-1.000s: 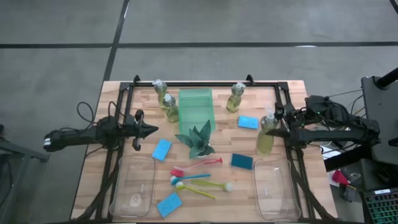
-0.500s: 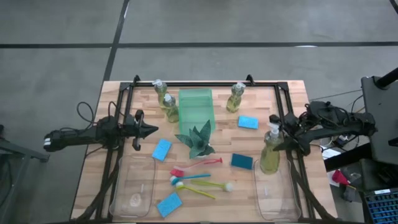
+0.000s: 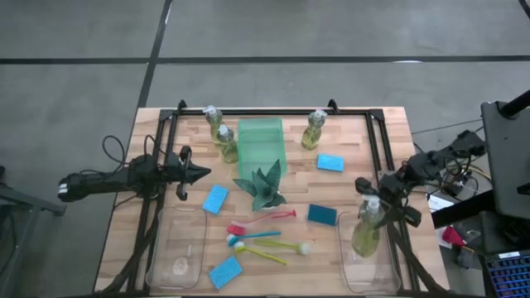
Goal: Pick & Place Kitchen Sink Supplies
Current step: Put the yellow soap dispenser into the right transparent bin
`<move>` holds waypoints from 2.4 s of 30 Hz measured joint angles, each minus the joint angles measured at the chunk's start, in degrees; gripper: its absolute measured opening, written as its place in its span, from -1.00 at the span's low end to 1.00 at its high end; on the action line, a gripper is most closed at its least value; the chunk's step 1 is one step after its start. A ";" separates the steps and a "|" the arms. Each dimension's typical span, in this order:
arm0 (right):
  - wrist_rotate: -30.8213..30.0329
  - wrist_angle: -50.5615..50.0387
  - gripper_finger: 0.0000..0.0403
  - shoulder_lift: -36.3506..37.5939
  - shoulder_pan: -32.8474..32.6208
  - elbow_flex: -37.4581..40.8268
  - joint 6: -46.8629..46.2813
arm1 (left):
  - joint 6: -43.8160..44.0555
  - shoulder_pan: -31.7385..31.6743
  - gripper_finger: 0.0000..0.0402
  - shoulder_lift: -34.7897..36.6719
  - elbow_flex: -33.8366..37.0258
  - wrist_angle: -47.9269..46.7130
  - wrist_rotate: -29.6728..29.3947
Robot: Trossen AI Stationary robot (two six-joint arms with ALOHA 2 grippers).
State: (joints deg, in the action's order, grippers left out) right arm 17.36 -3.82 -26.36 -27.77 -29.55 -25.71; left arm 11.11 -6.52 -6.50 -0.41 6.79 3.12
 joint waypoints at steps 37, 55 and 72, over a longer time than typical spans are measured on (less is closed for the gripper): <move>-64.21 2.42 0.10 -32.03 -43.83 -2.94 -16.74 | 0.00 0.00 -1.00 -0.01 -0.01 0.00 0.01; -66.31 4.03 0.10 -41.88 -44.74 -3.03 -22.74 | 0.00 0.00 -1.00 0.00 0.00 -0.02 0.00; -63.66 6.58 0.47 -41.95 -44.76 -2.96 -25.35 | 0.00 0.00 -1.00 -0.01 0.00 0.00 0.01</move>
State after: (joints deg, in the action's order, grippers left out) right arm -46.30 2.76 -68.31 -72.53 -32.51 -51.07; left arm 11.11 -6.52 -6.51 -0.40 6.79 3.13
